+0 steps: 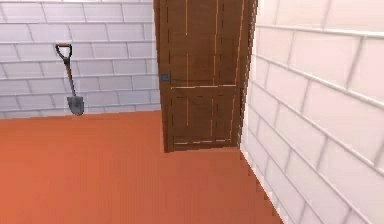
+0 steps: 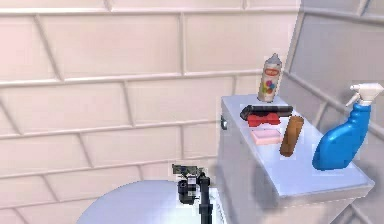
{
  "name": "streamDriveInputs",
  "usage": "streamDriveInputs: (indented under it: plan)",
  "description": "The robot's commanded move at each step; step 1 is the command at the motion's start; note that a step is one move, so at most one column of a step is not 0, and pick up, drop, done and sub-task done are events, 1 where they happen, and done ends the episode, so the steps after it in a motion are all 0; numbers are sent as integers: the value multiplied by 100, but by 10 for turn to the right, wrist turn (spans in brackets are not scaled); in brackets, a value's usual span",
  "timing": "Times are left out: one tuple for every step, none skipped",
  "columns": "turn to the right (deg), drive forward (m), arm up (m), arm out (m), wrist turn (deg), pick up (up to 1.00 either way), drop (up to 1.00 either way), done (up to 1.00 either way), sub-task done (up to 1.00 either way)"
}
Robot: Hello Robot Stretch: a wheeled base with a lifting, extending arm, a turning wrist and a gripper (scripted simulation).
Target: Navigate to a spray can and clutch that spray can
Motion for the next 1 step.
streamDriveInputs:
  plan:
    - [0,0,0,0,0,0,0,100,0]
